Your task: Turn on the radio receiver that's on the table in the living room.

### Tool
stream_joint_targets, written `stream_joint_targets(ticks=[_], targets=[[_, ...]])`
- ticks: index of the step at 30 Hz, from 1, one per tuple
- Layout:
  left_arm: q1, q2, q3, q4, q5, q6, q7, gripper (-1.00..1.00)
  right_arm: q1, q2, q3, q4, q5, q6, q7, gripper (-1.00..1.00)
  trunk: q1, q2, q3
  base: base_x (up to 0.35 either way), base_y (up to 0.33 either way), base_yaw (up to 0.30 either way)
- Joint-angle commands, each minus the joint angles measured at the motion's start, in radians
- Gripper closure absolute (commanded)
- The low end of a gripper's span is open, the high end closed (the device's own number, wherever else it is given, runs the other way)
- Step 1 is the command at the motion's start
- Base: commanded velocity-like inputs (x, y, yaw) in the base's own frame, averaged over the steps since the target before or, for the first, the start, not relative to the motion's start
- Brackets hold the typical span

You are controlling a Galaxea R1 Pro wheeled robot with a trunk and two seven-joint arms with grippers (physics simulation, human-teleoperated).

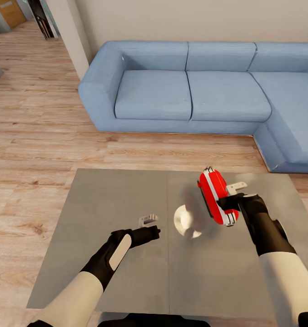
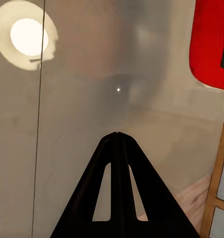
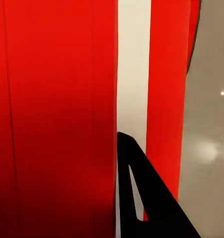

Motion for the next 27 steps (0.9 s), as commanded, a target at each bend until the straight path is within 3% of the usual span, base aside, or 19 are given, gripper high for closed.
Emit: stream_joint_targets(ticks=[1,6,12,22,27], targets=[[0.0,0.0,0.0,0.0,0.0,0.0,0.0,1.0,0.0,0.0,0.0,0.008,0.002,-0.008,-0.001,1.0,0.0,0.0,0.0,0.0,0.0,0.0],[0.0,0.001,0.0,0.0,0.0,0.0,0.0,1.0,0.0,0.0,-0.004,0.047,-0.012,-0.044,-0.001,1.0,0.0,0.0,0.0,0.0,0.0,0.0],[0.0,0.0,0.001,0.0,0.0,0.0,0.0,1.0,0.0,0.0,-0.038,0.092,-0.041,-0.085,-0.001,1.0,0.0,0.0,0.0,0.0,0.0,0.0],[0.0,0.0,0.0,0.0,0.0,-0.001,0.0,1.0,0.0,0.0,-0.046,0.131,-0.053,-0.157,0.007,1.0,0.0,0.0,0.0,0.0,0.0,0.0],[0.0,0.0,0.0,0.0,0.0,0.0,0.0,1.0,0.0,-0.001,-0.046,0.133,-0.124,-0.186,0.014,1.0,0.0,0.0,0.0,0.0,0.0,0.0]])
